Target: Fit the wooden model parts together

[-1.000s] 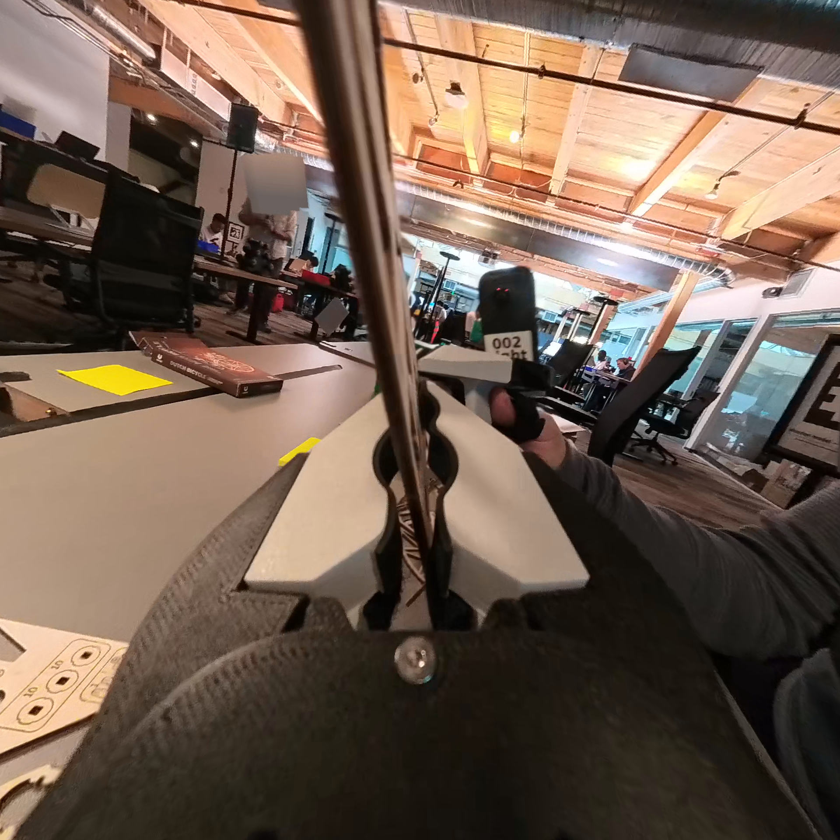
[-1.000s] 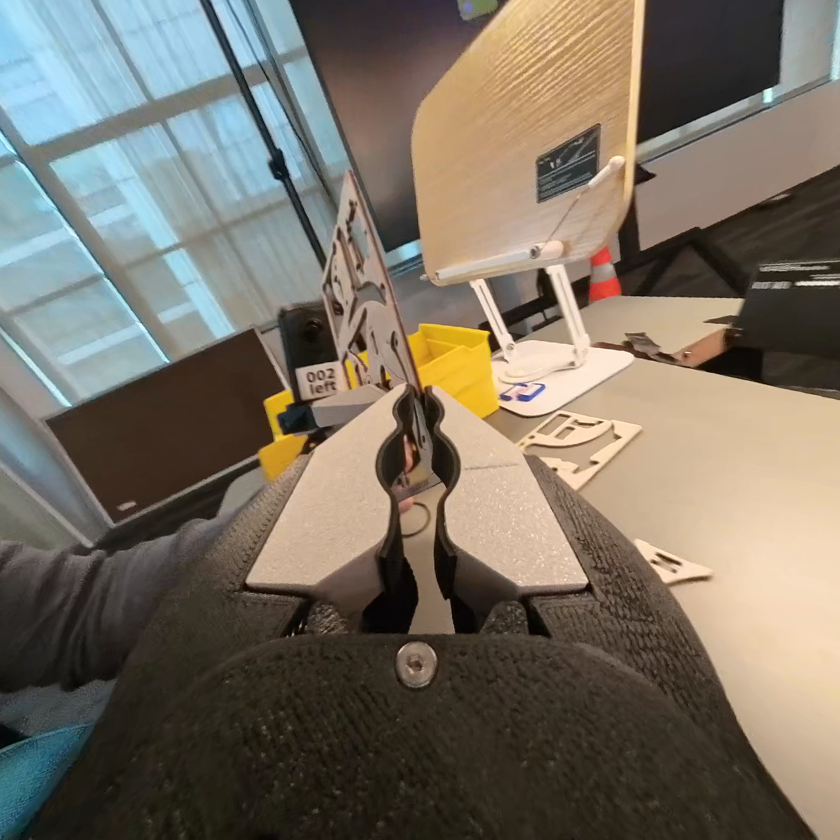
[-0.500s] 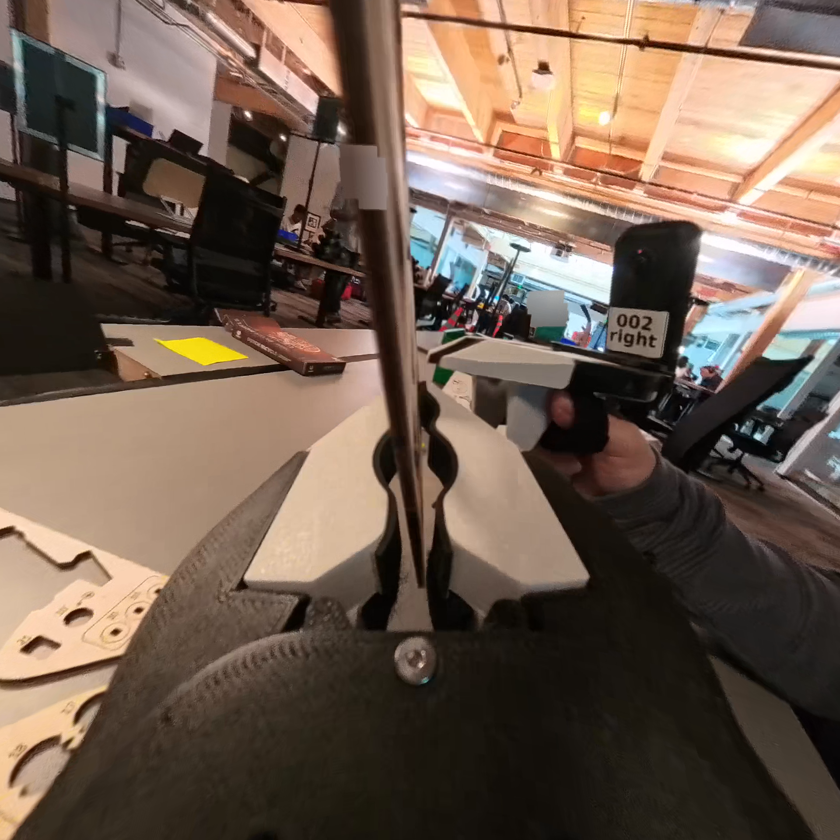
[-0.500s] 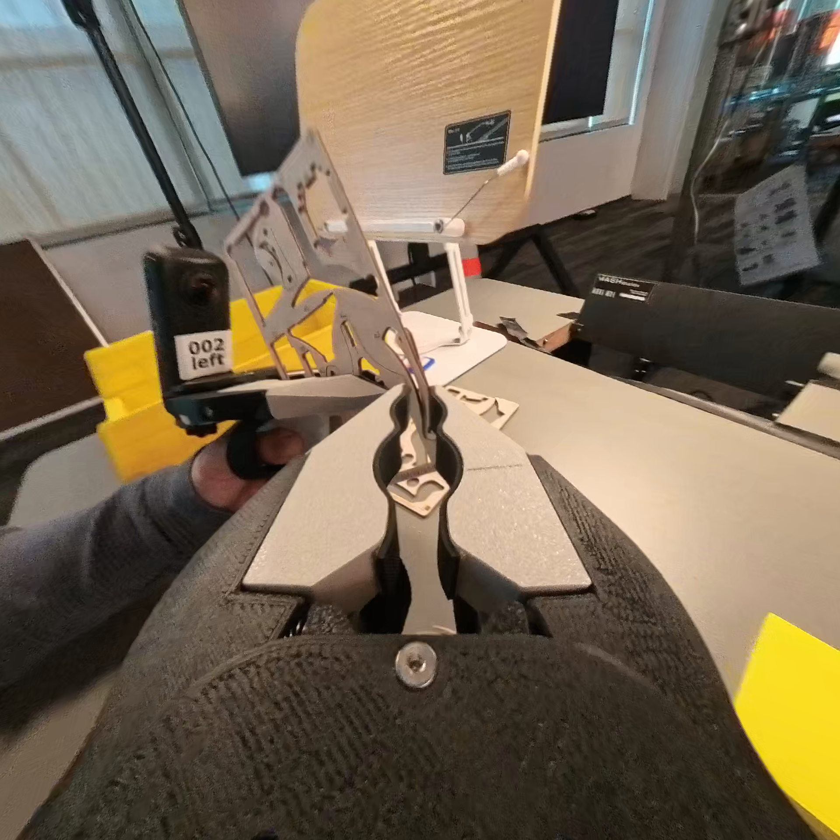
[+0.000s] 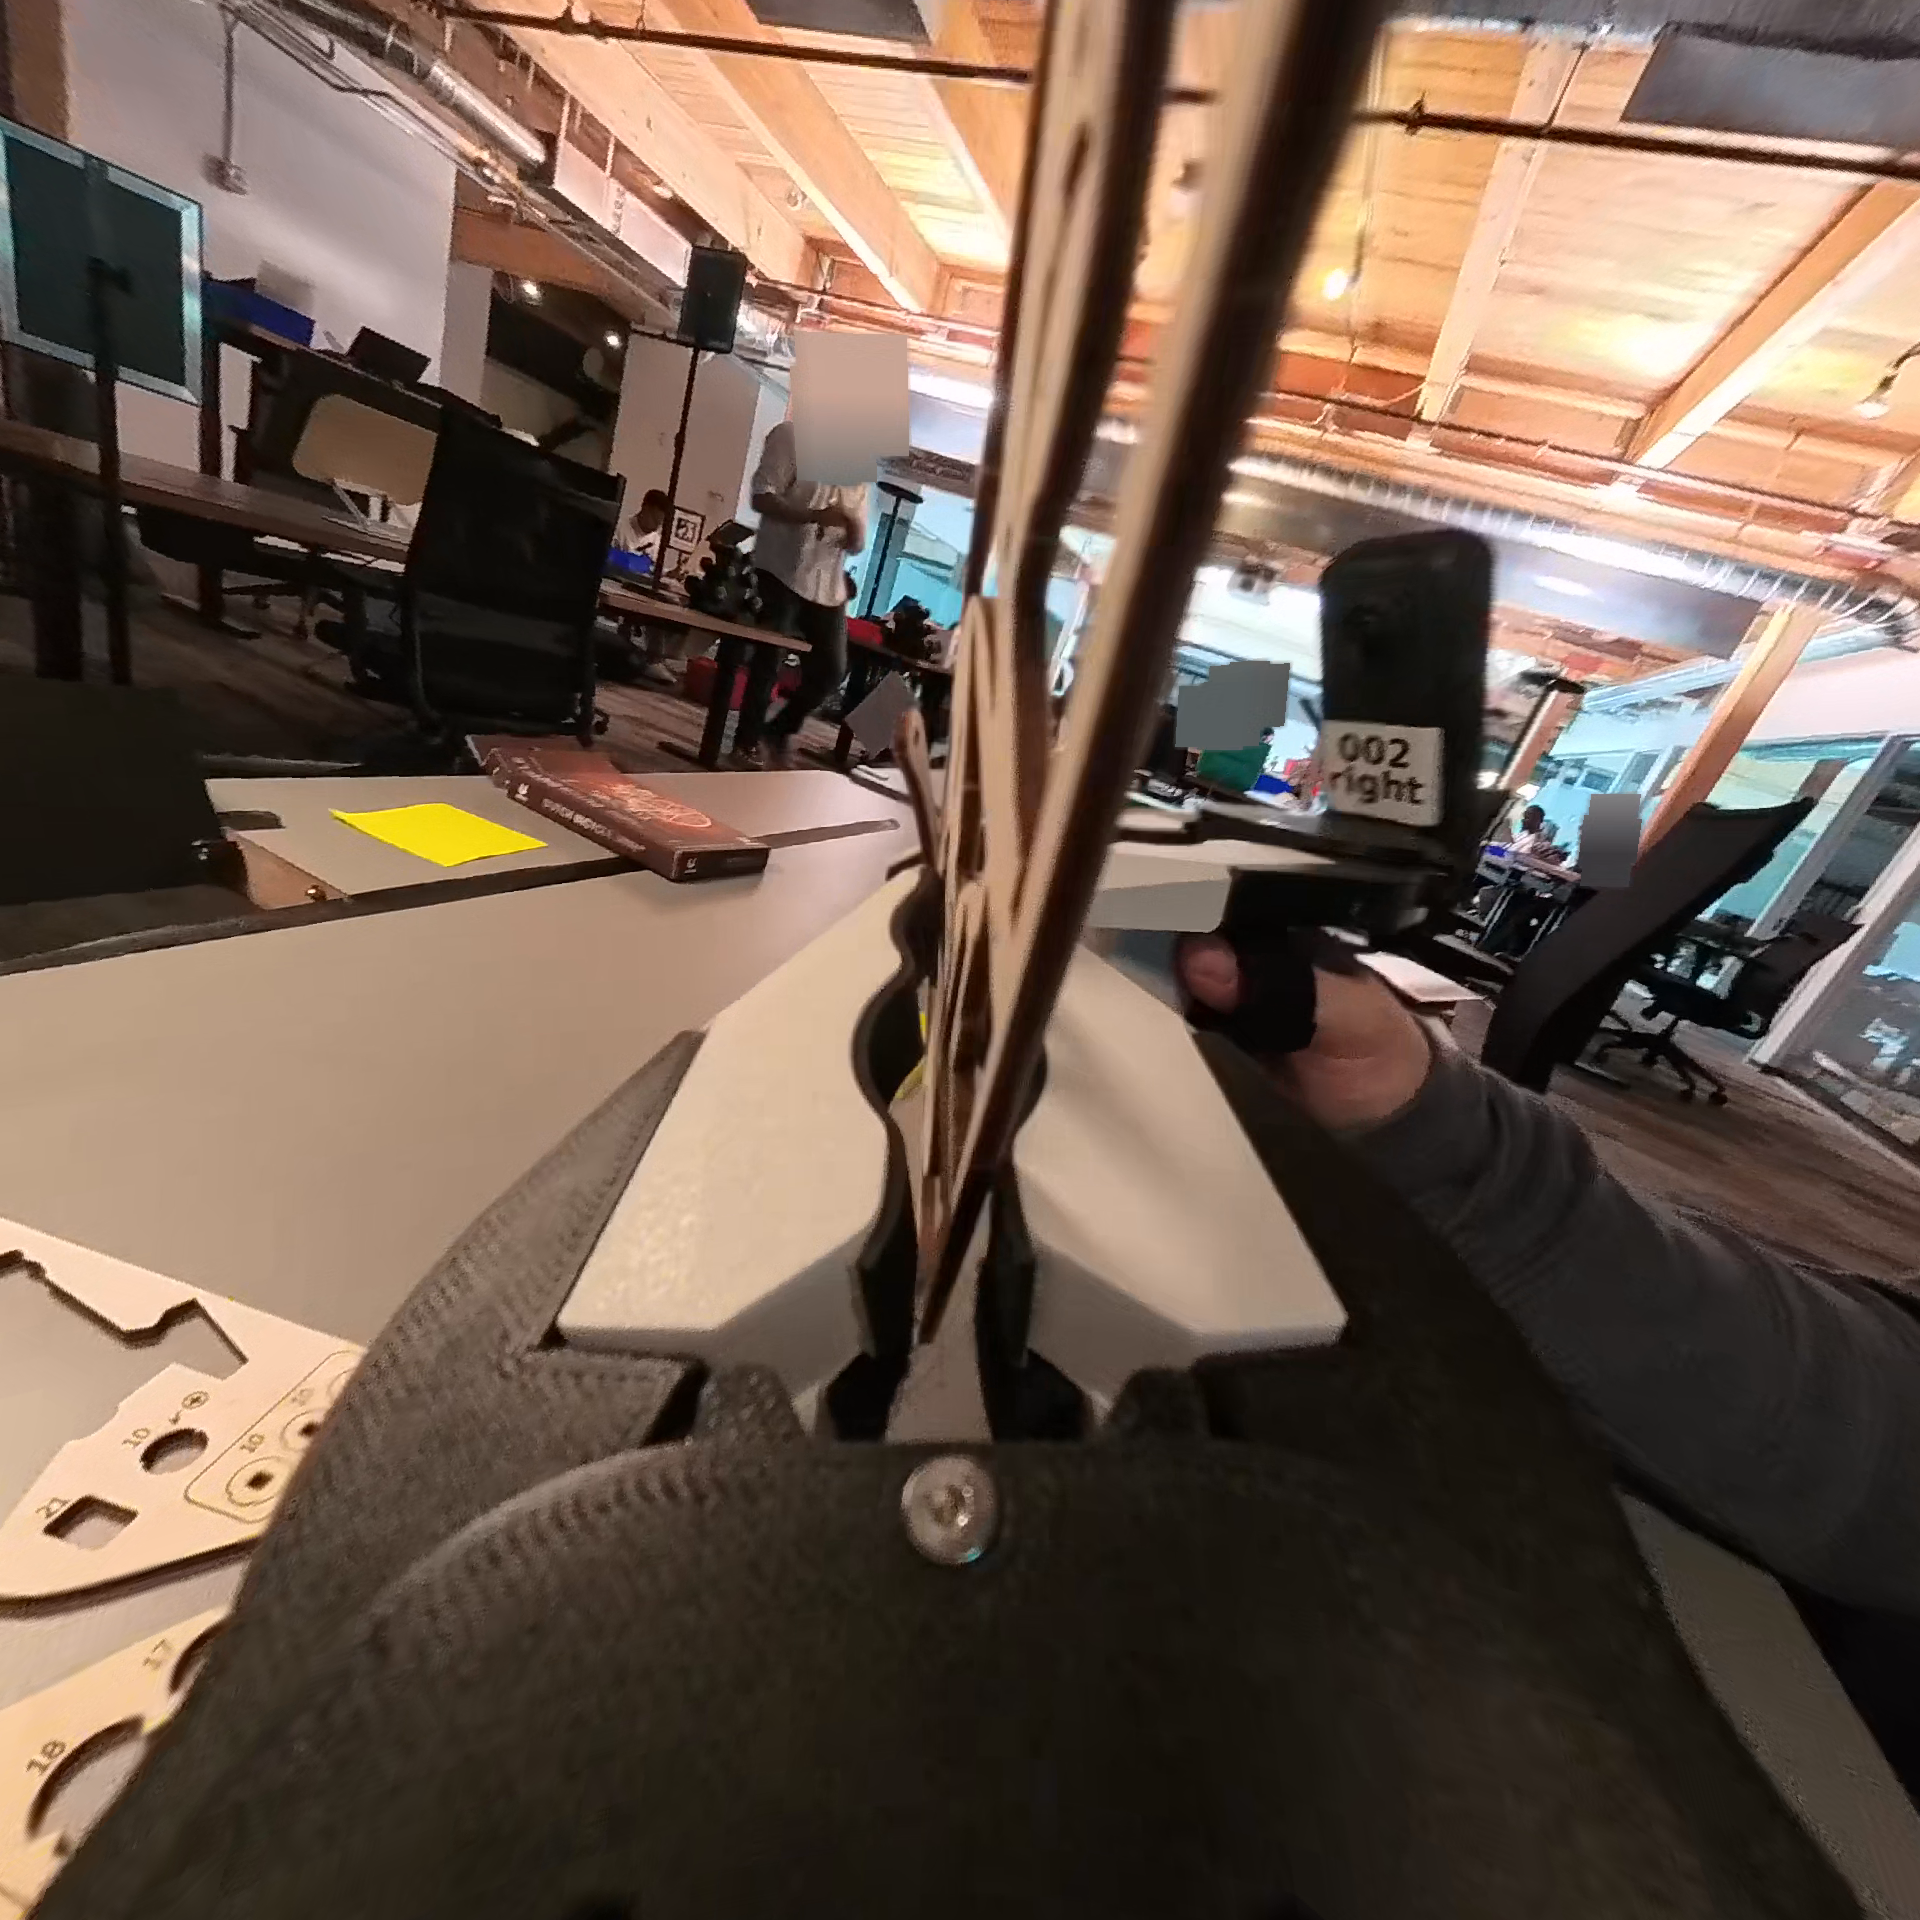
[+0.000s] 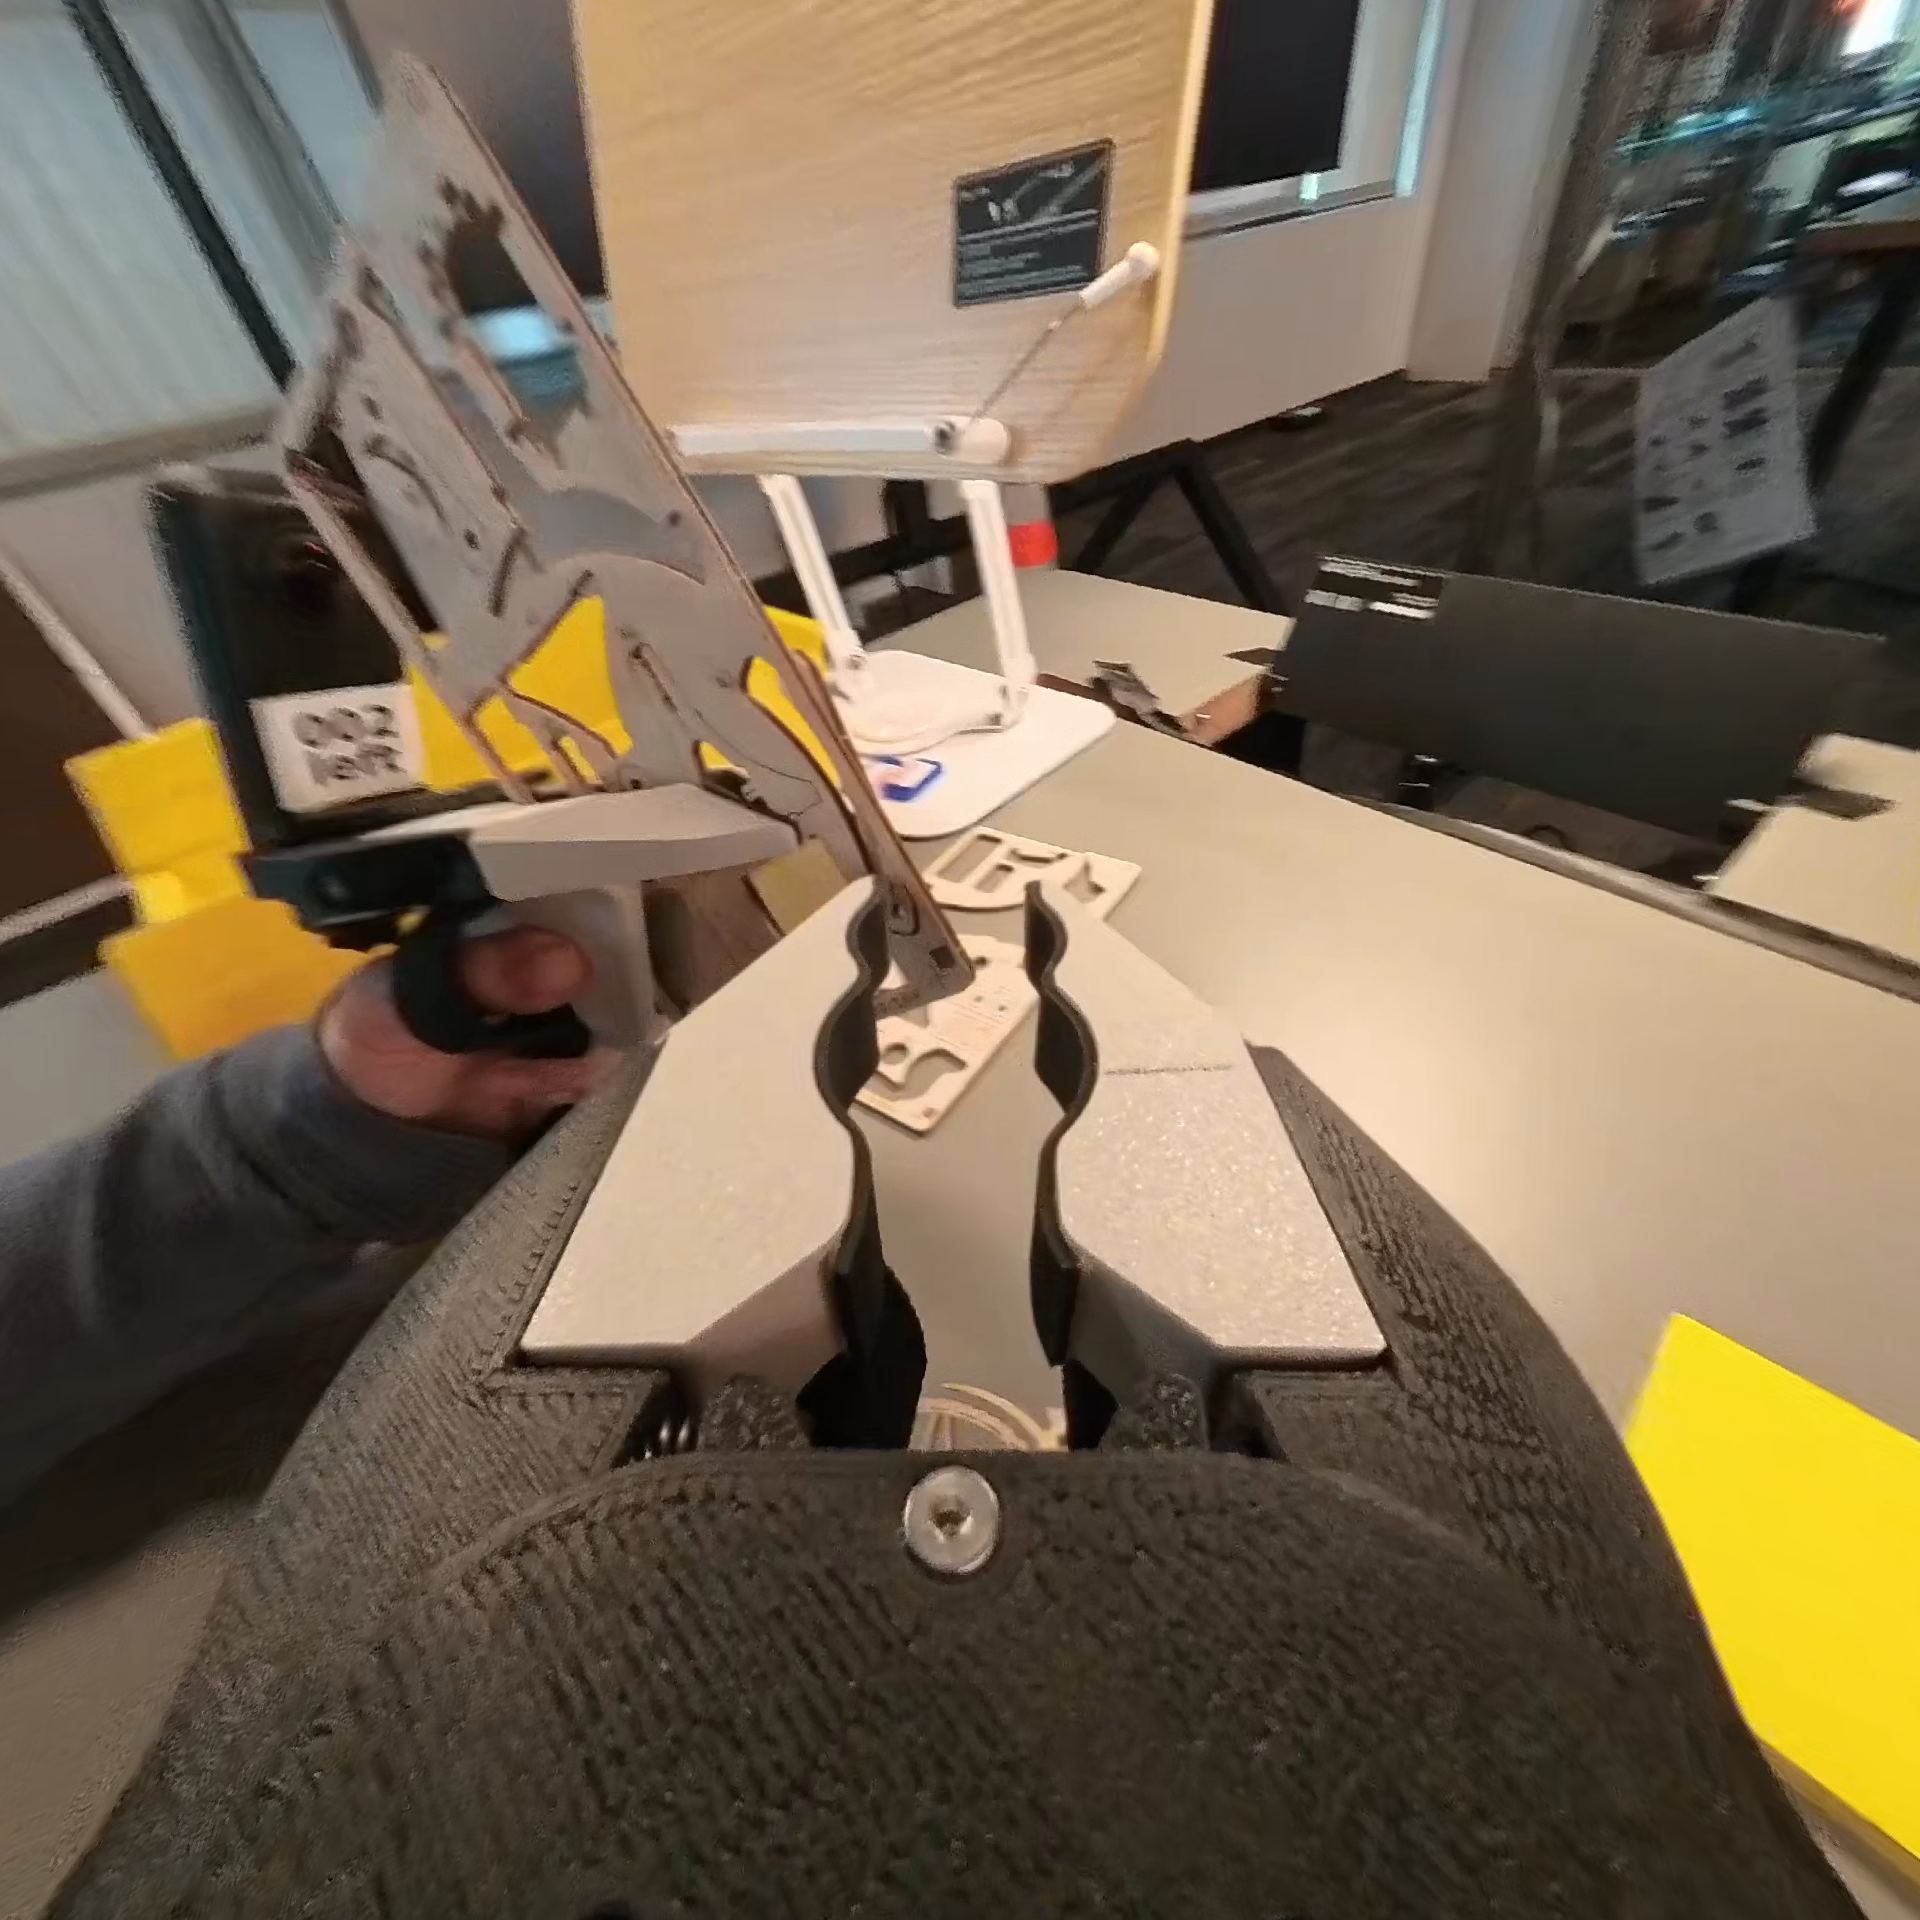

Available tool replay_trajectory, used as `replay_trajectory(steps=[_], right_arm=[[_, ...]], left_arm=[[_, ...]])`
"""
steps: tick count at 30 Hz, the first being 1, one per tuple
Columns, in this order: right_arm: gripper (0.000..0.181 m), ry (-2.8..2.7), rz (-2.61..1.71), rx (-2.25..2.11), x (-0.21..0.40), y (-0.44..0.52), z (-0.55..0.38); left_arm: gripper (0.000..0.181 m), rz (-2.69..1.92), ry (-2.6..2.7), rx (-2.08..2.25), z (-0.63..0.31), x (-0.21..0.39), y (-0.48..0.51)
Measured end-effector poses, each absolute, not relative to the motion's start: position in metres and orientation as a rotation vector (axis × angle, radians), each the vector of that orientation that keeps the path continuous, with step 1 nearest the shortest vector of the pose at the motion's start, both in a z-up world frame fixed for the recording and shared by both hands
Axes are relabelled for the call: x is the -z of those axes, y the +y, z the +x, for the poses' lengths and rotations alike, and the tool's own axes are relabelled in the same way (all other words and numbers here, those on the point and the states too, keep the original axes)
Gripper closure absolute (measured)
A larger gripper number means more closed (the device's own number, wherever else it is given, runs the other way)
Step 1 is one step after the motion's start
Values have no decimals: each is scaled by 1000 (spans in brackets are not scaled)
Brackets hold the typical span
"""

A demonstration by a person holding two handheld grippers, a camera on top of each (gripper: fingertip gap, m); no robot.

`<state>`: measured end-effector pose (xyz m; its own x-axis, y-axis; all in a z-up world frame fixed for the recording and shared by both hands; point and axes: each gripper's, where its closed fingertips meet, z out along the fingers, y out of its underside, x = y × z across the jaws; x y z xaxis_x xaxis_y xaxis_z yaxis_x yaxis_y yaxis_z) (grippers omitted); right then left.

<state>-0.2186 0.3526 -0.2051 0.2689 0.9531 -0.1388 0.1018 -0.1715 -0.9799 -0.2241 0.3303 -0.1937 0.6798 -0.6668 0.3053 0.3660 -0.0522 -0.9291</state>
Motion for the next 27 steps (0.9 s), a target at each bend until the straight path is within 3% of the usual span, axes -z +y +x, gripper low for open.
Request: replay_trajectory(steps=[7, 14, 20, 27], right_arm=[[166, -994, -1489, -657, 207, 361, -220], [153, -993, -1529, -871, 207, 358, -220], [156, -992, -1536, -885, 208, 361, -218], [151, -774, -1547, -1840, 176, 346, -199]], left_arm=[[179, -1436, 294, 764, -221, 200, 335], [179, -1387, 239, 797, -232, 195, 334], [178, -1356, 277, 774, -232, 191, 330], [180, -1227, 595, 594, -221, 185, 304]])
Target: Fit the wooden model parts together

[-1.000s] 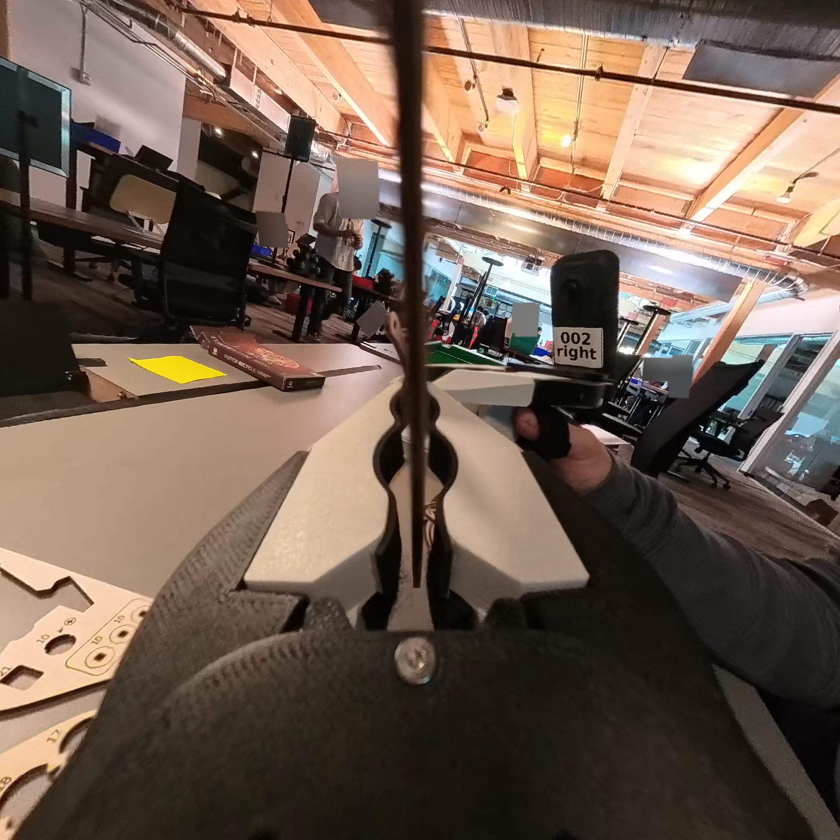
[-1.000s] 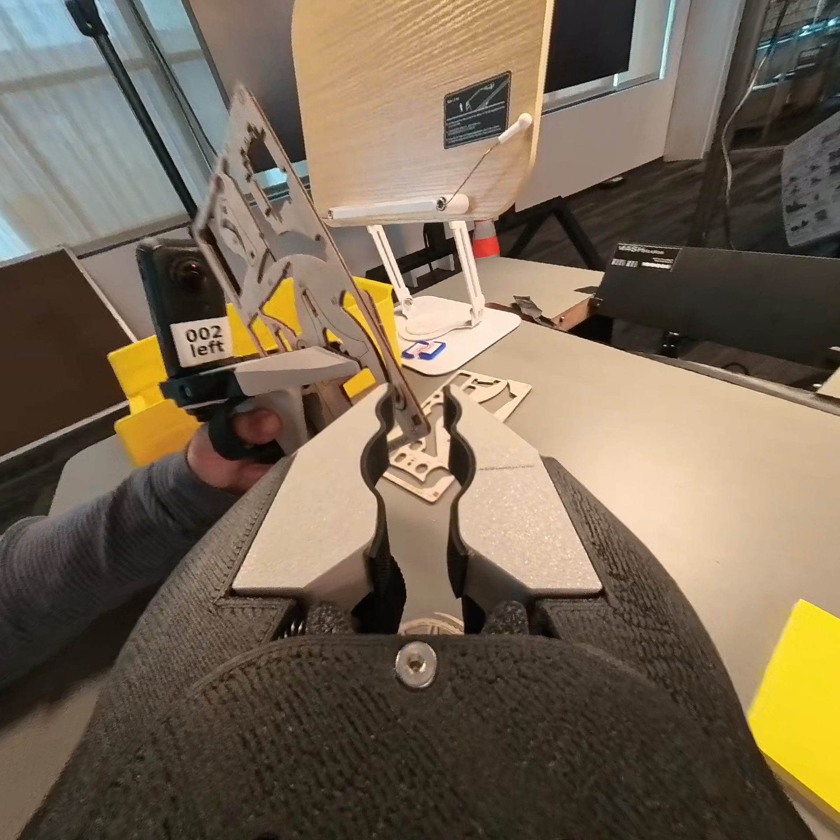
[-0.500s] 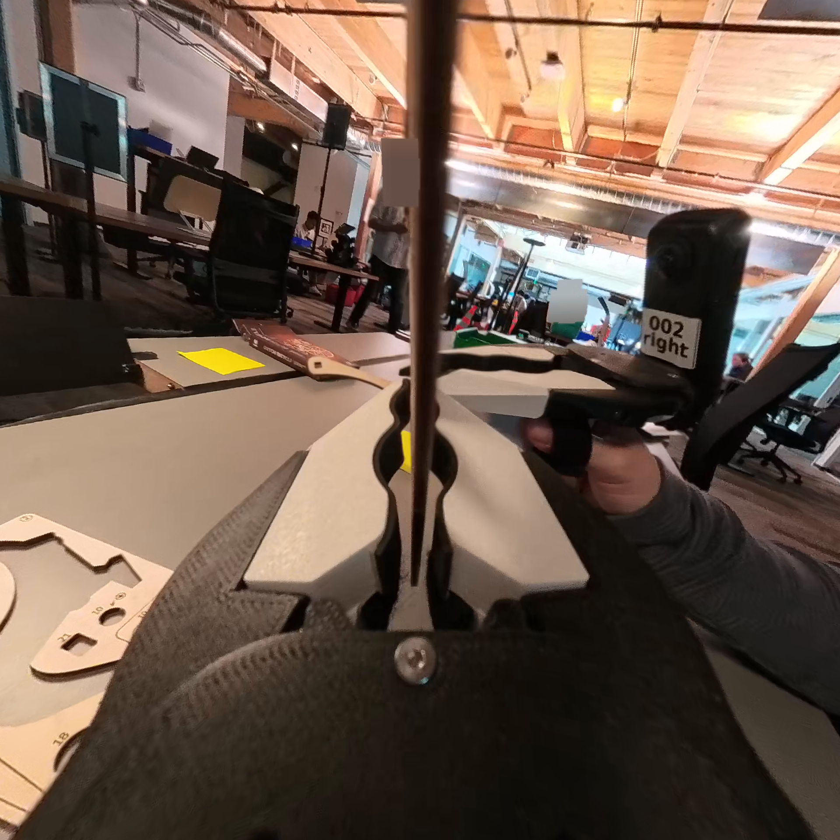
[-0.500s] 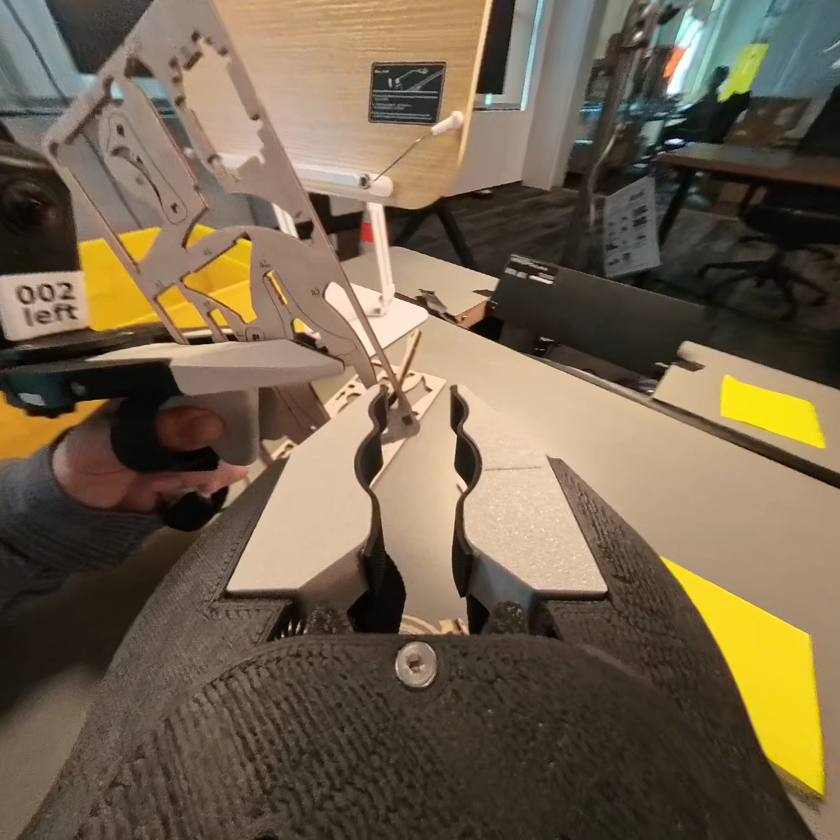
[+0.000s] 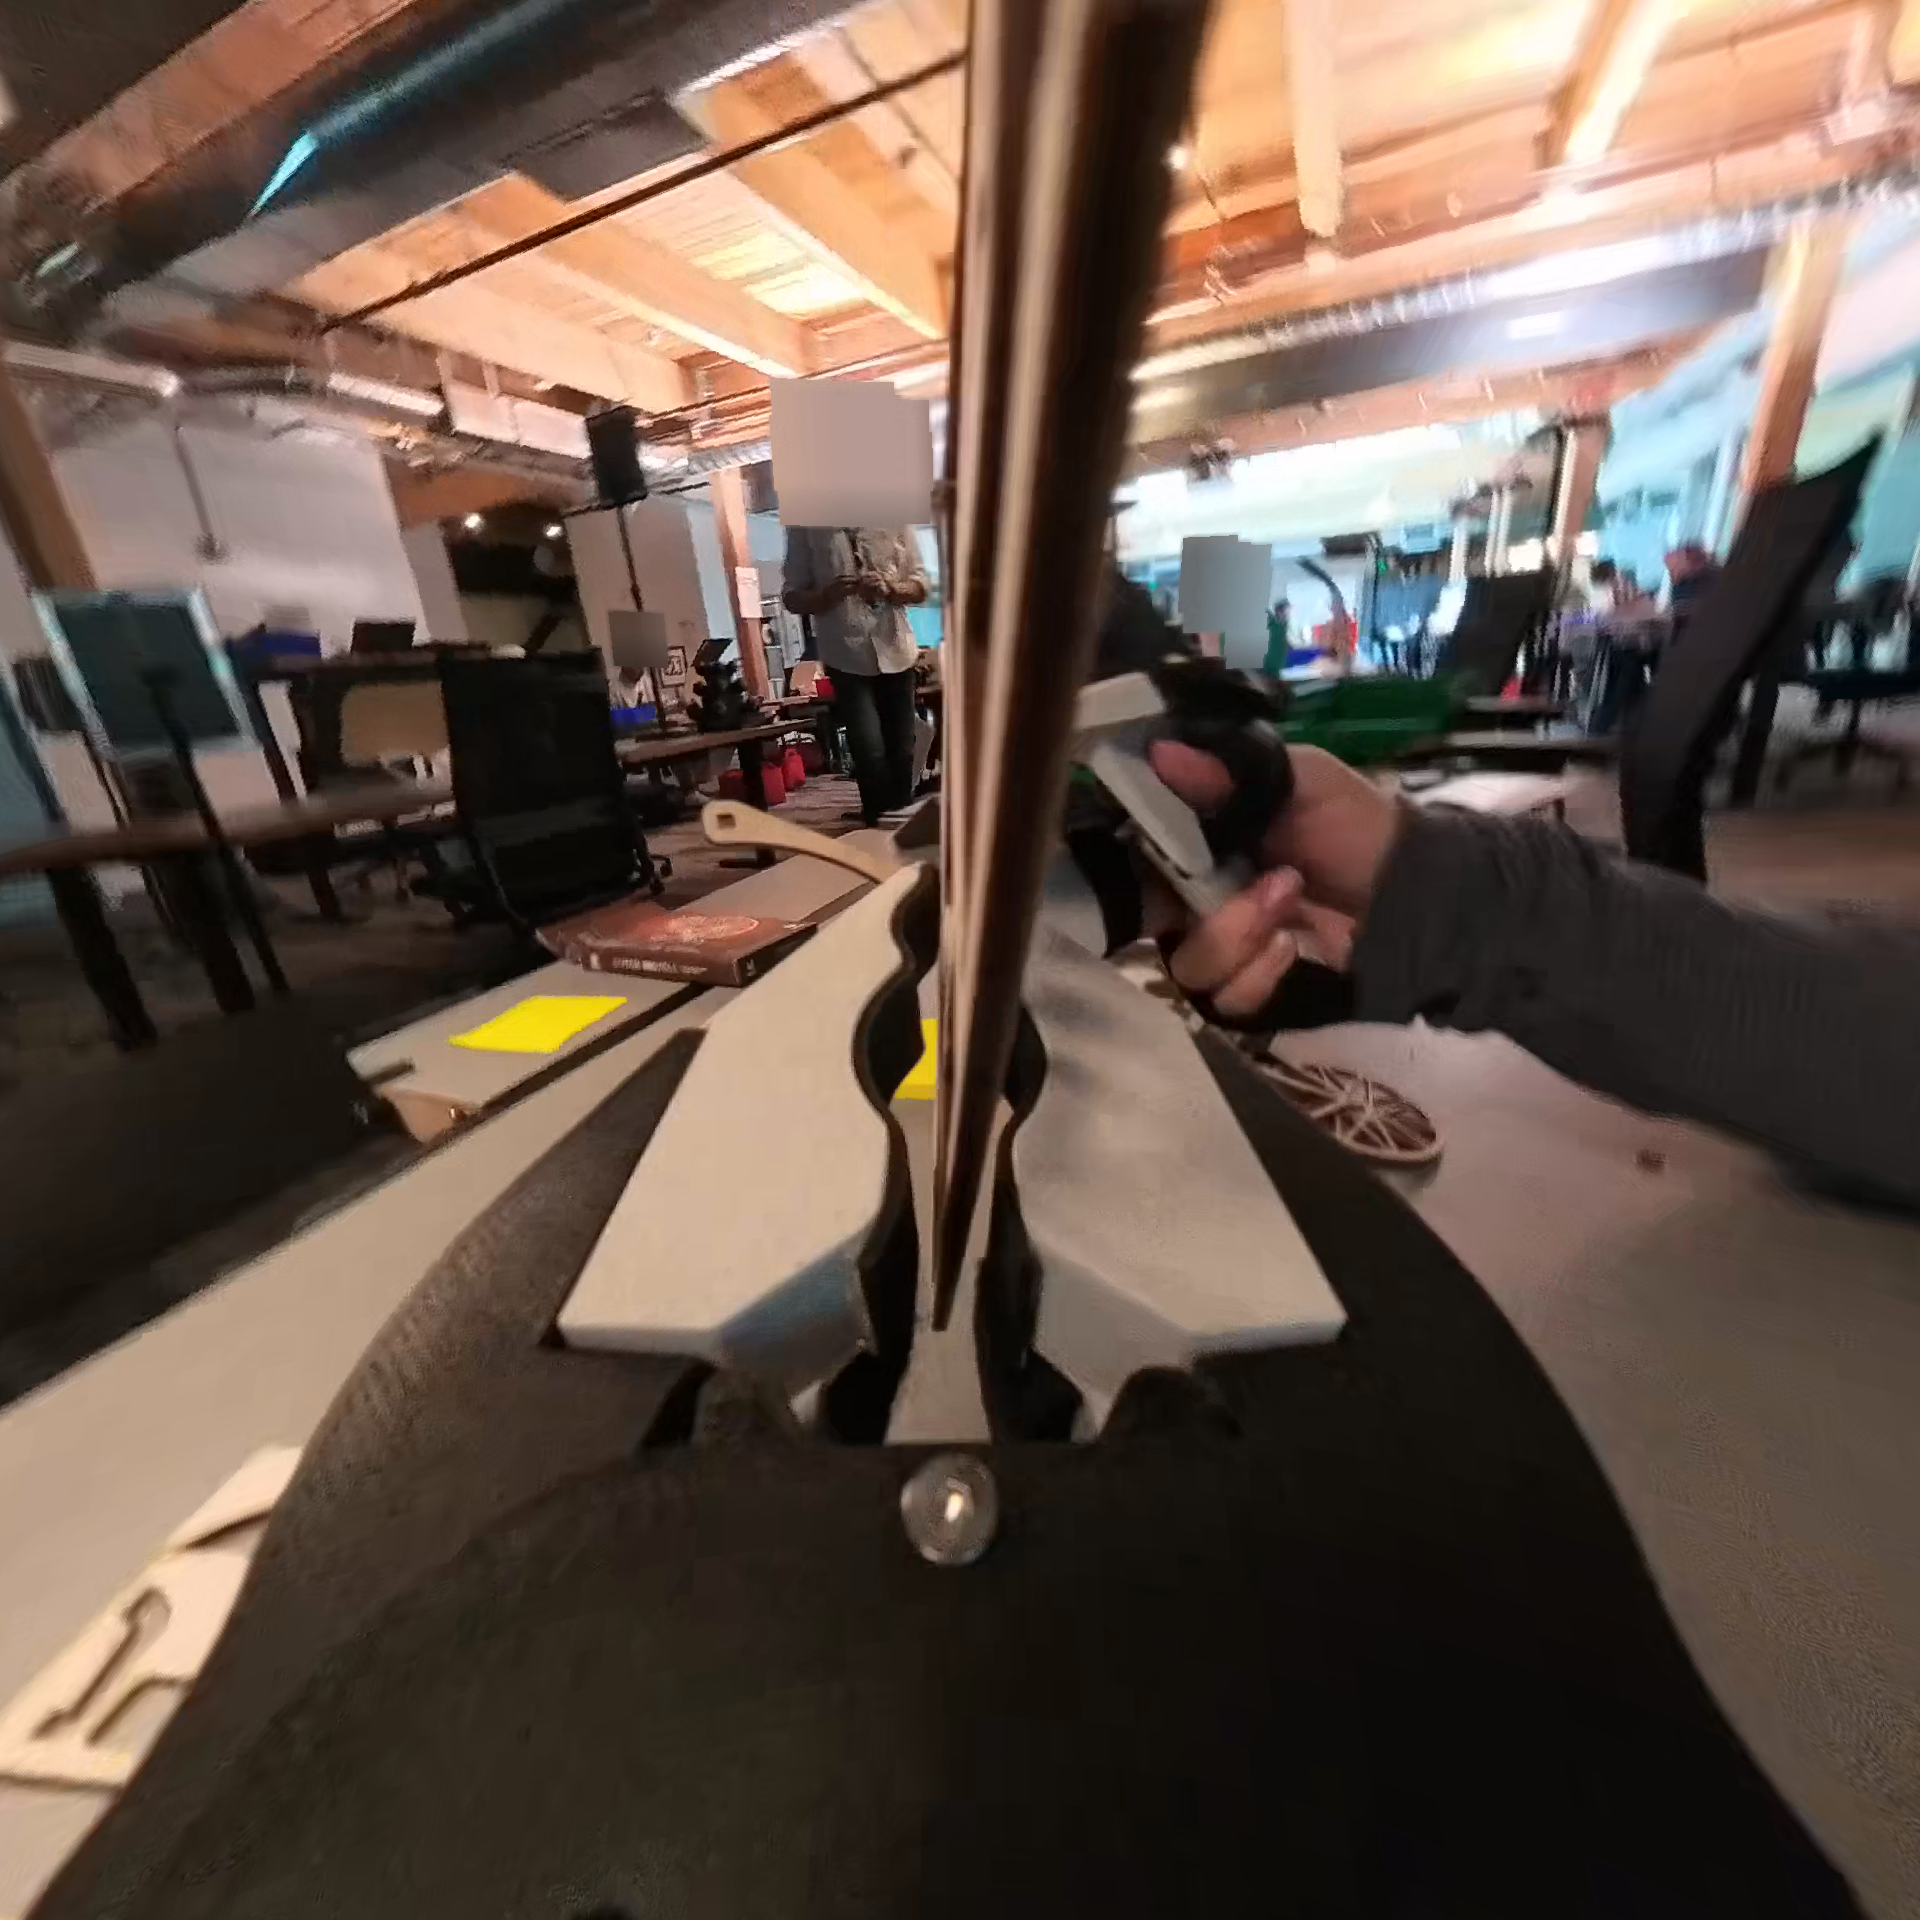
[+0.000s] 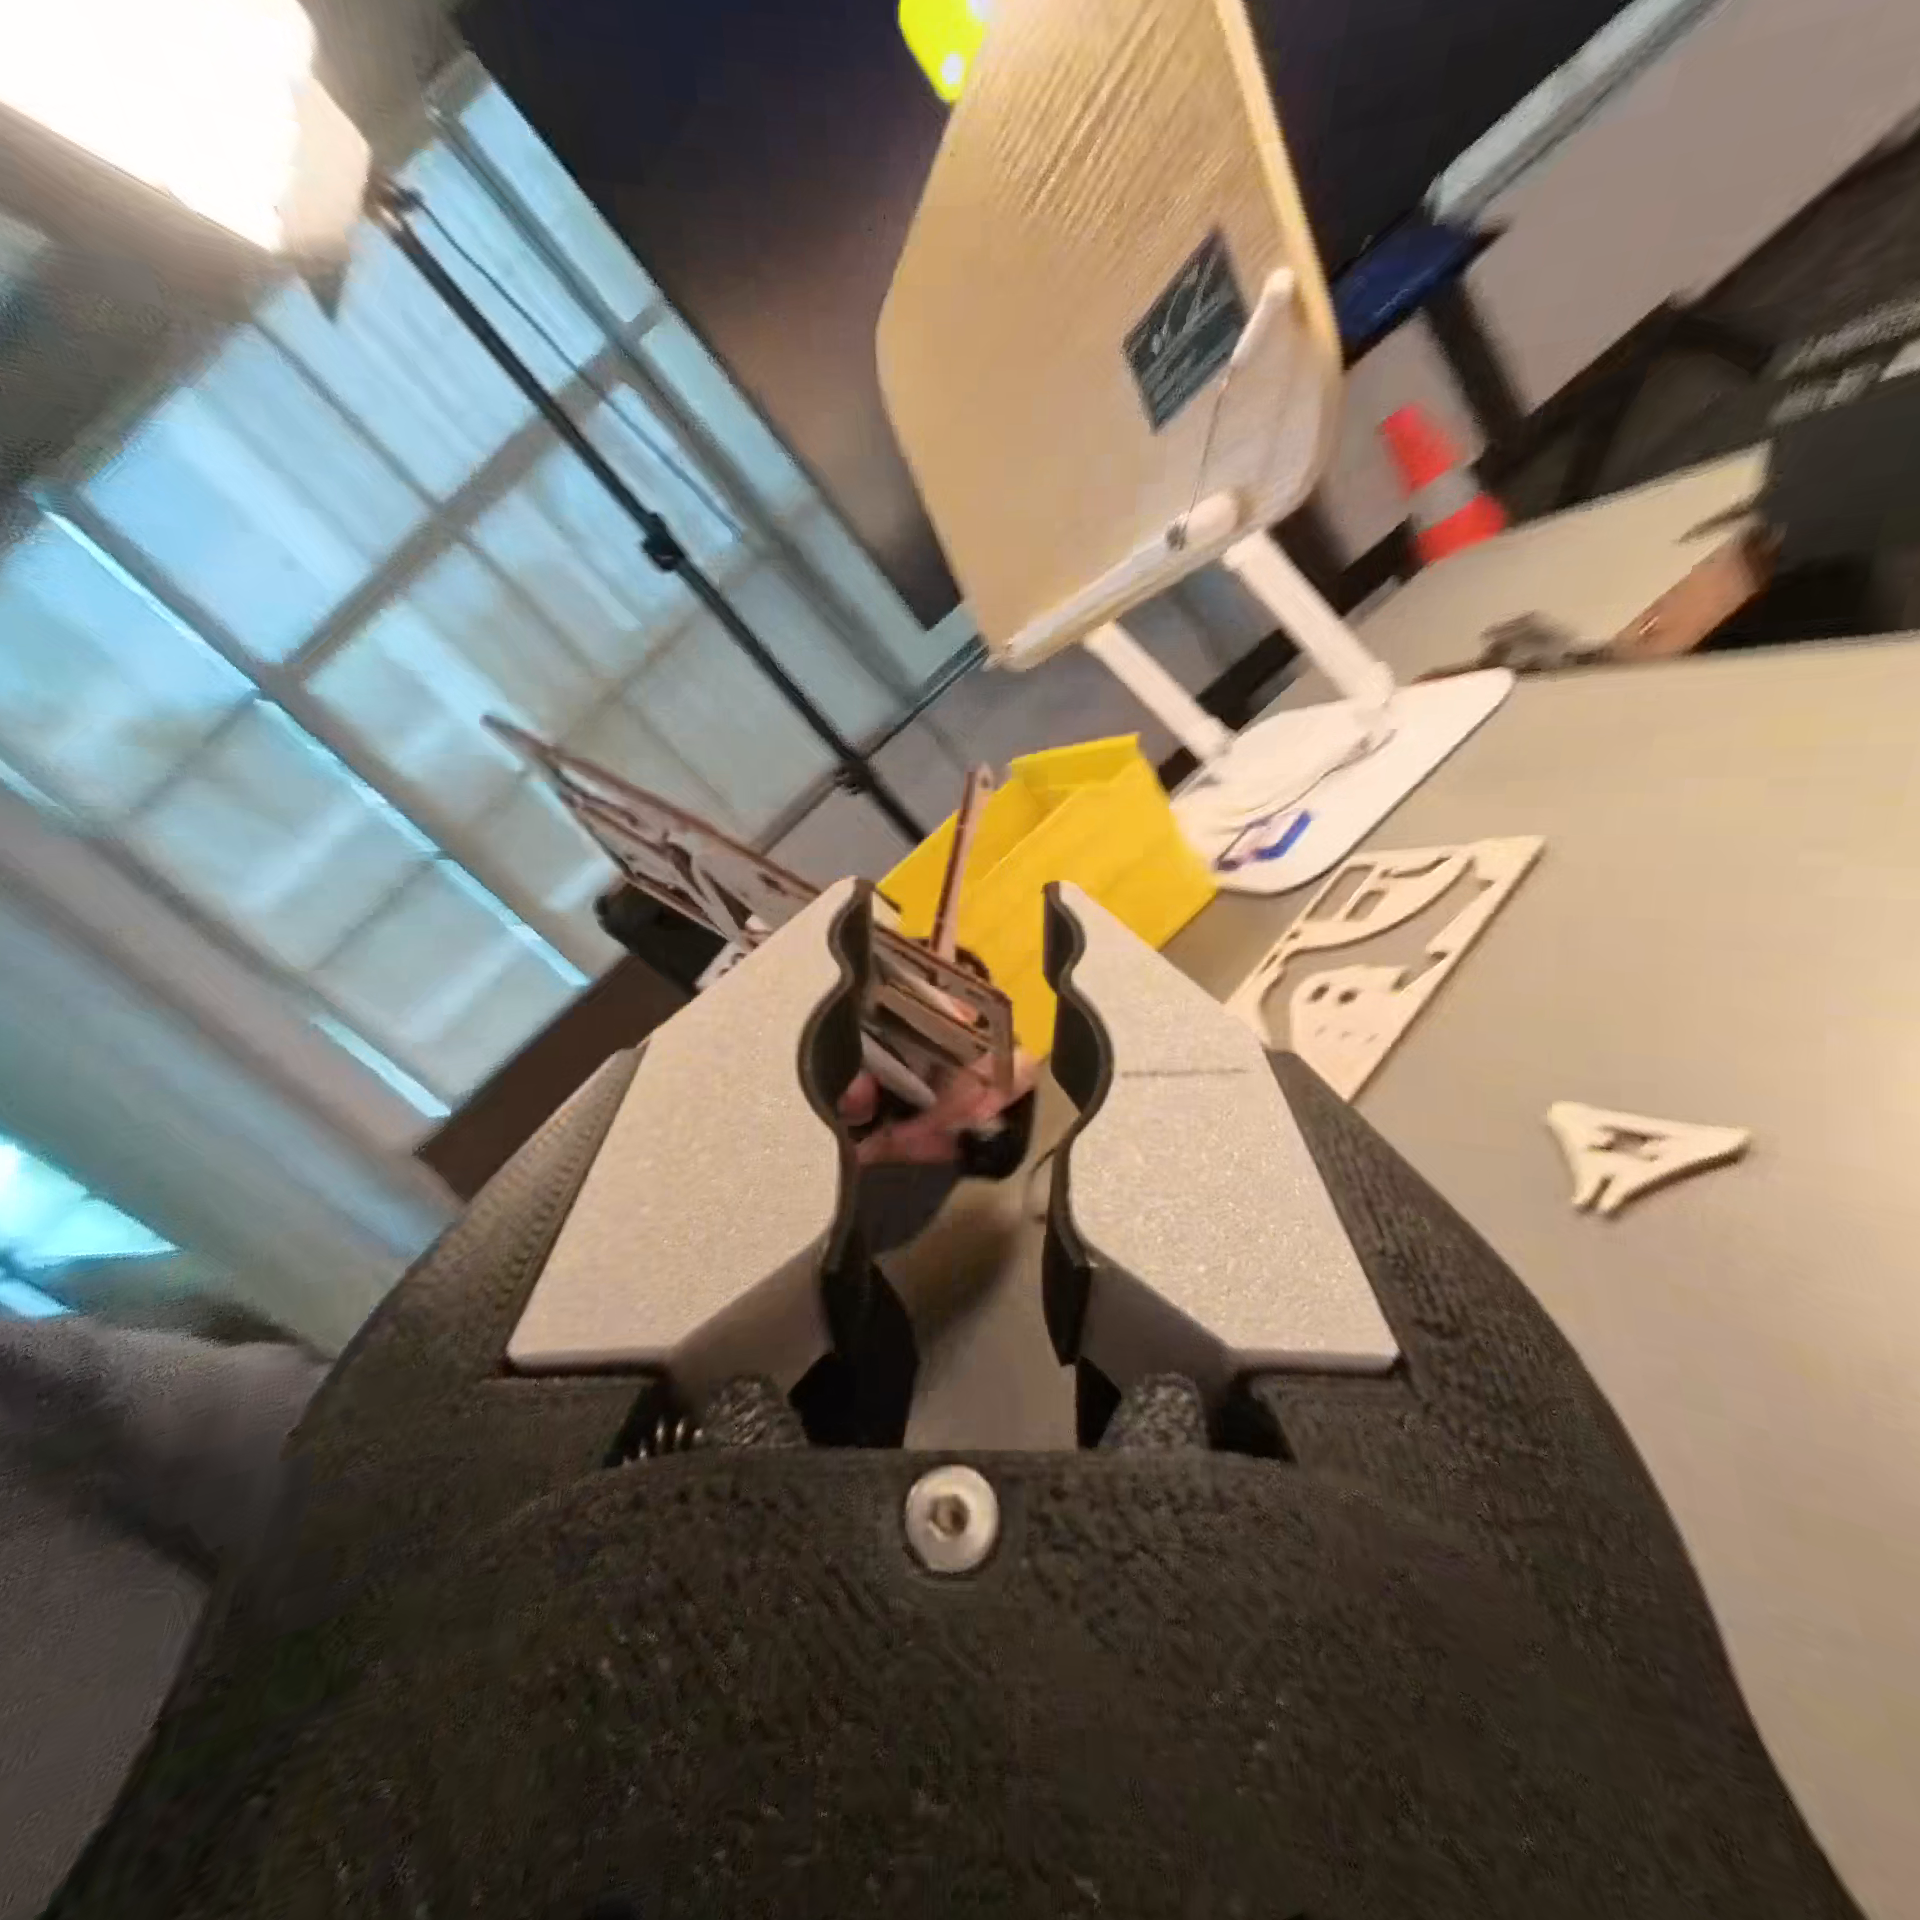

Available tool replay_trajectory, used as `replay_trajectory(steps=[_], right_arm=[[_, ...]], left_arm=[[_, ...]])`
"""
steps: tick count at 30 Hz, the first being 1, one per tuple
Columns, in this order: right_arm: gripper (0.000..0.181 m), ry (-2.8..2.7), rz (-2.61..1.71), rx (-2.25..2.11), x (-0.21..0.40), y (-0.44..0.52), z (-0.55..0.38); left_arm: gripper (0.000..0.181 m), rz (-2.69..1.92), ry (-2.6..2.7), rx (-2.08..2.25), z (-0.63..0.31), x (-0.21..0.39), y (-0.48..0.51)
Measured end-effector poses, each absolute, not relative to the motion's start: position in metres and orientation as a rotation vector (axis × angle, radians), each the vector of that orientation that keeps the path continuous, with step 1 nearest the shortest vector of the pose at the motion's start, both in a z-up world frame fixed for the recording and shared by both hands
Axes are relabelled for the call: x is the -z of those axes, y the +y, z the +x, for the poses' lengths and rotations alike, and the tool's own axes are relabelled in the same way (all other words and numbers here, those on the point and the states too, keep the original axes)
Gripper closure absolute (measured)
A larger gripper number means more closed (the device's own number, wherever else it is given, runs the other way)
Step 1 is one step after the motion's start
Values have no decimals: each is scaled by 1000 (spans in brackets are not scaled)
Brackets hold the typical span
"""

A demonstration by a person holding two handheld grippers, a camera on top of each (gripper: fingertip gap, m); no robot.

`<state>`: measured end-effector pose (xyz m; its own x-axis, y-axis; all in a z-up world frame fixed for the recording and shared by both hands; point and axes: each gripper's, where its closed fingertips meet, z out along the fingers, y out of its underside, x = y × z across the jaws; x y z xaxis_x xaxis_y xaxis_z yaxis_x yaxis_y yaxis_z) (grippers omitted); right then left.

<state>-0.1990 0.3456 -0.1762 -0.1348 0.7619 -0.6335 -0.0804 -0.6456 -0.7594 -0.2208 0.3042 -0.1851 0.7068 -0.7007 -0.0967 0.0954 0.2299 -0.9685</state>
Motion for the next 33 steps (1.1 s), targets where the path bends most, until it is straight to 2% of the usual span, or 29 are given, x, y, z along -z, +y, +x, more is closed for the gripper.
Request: replay_trajectory(steps=[6, 7, 8, 13, 19, 20, 24, 27, 30, 33], right_arm=[[149, -868, -1673, -2080, 189, 320, -207], [172, -894, -1678, -2087, 191, 317, -208], [180, -905, -1665, -2080, 190, 315, -209], [181, -642, -1600, -1732, 183, 372, -185], [179, -1043, -1744, -1089, 226, 361, -215], [177, -1092, -1756, -1027, 233, 357, -222], [144, -1161, -1781, -912, 249, 352, -234], [127, -1140, -1733, -967, 242, 350, -234], [120, -1083, -1602, -1201, 215, 340, -233], [121, -1086, -1436, -1522, 186, 317, -228]], left_arm=[[180, -1221, 793, 630, -192, 195, 289], [180, -1224, 809, 631, -189, 196, 288], [180, -1230, 817, 627, -188, 197, 288], [180, -1217, 742, 682, -204, 192, 288], [179, -1200, 567, 685, -229, 183, 299], [180, -1196, 563, 679, -230, 182, 299], [179, -1193, 532, 645, -236, 180, 301], [179, -1188, 502, 646, -241, 176, 302], [179, -1204, 483, 686, -240, 177, 303], [180, -1208, 498, 844, -232, 176, 297]])
